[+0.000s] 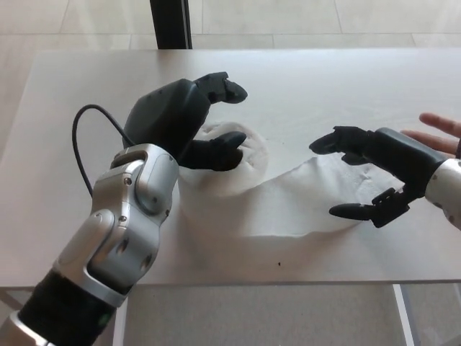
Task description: A toilet paper roll is kept in the middle of the desk infront of the robot. The robot places its left hand on the top of the toilet paper roll to hold it still and uses its right hand to tear off a piece of toilet paper from it and hands the paper to a person
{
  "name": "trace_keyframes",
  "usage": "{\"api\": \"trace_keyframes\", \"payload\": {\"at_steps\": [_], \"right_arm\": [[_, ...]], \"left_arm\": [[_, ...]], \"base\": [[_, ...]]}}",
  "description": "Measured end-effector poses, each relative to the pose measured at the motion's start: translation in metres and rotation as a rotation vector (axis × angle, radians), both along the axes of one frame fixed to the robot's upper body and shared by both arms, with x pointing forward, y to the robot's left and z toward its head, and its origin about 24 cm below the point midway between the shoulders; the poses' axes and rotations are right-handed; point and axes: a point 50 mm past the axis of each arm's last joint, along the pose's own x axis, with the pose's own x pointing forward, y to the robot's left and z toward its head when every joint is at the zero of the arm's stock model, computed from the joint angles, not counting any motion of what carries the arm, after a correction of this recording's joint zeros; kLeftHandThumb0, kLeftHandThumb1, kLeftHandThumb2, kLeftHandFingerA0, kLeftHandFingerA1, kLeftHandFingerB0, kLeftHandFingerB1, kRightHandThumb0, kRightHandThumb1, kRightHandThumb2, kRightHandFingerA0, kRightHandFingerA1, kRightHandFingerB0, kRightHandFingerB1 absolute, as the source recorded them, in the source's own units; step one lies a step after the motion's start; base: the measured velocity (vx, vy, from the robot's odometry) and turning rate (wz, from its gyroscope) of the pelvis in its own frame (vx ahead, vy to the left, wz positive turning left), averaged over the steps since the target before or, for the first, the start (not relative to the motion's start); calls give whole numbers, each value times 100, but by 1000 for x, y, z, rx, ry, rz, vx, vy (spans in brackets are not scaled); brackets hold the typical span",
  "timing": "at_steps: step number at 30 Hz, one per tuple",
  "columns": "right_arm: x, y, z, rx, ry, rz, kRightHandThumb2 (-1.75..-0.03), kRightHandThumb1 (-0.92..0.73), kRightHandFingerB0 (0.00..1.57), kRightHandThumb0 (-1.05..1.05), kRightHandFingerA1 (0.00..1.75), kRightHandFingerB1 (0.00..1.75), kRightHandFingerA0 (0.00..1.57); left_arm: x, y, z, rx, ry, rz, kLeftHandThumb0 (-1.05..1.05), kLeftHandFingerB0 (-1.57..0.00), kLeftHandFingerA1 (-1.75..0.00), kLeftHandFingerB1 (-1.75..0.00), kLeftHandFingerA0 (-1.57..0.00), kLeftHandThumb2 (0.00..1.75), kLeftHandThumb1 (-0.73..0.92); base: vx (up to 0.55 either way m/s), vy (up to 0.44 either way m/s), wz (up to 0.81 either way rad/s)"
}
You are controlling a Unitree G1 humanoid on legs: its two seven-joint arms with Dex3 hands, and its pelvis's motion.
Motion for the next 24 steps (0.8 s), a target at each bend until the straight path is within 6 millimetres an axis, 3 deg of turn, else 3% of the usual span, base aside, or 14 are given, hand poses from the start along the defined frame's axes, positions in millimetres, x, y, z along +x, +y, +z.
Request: {"api": "trace_keyframes", "payload": {"at_steps": [4, 5, 7, 9, 10, 16, 18, 19, 20, 21, 22, 23, 24], "right_arm": [[-1, 4, -4, -50, 0, 20, -86, -47, 9, -83, 19, 32, 0], [-2, 5, -5, -61, 0, 26, -83, -52, 5, -92, 7, 21, 0], [-3, 8, -6, -83, -7, 39, -84, -47, 5, -85, 13, 10, 0], [-5, 11, -8, -107, -12, 50, -85, -52, 9, -90, 7, 4, 0], [-6, 12, -9, -120, -14, 56, -86, -53, 0, -94, 8, 0, 0], [-10, 21, -14, -214, -26, 95, -83, -48, 0, -81, 15, 0, 0], [-10, 23, -15, -234, -37, 98, -82, -42, 0, -75, 20, 9, 0], [-11, 24, -16, -242, -46, 98, -79, -39, 11, -71, 50, 22, 0], [-11, 26, -17, -247, -56, 97, -79, -39, 11, -71, 50, 22, 0], [-12, 27, -17, -250, -68, 95, -58, -54, 18, -48, 130, 35, 71], [-12, 29, -18, -254, -82, 93, -58, -54, 18, -48, 130, 35, 71], [-12, 30, -19, -254, -97, 89, -77, -50, 22, -50, 126, 45, 101], [-12, 31, -19, -252, -111, 86, -77, -57, 31, -40, 136, 48, 110]], "left_arm": [[-2, -2, -5, -19, -2, 7, -51, -59, -59, -50, -52, 62, 74], [-3, -2, -6, -22, -1, 7, -50, -60, -59, -50, -51, 62, 74], [-5, -3, -9, -30, 3, 8, -49, -61, -58, -50, -51, 62, 74], [-6, -5, -10, -34, 1, 10, -49, -60, -57, -49, -51, 62, 74], [-7, -5, -11, -34, -1, 11, -49, -60, -57, -49, -52, 62, 74], [-7, -6, -12, -34, -6, 16, -47, -61, -54, -48, -55, 62, 73], [-7, -5, -12, -35, -11, 23, -46, -61, -54, -48, -54, 62, 73], [-7, -5, -12, -36, -13, 26, -45, -62, -55, -49, -55, 61, 71], [-7, -5, -12, -37, -15, 28, -45, -62, -55, -49, -55, 61, 71], [-7, -5, -12, -39, -15, 28, -46, -63, -56, -49, -56, 62, 71], [-7, -6, -12, -41, -16, 28, -46, -63, -56, -49, -56, 62, 71], [-7, -6, -12, -42, -16, 27, -48, -63, -57, -49, -56, 62, 71], [-7, -6, -12, -42, -16, 27, -48, -63, -57, -50, -54, 62, 73]], "base": [[0, 0, 0], [0, 0, 0], [0, 0, 0], [0, 0, 0], [0, 0, 0], [0, 0, 0], [0, 0, 0], [0, 0, 0], [0, 0, 0], [0, 0, 0], [0, 0, 0], [0, 0, 0], [0, 0, 0]]}}
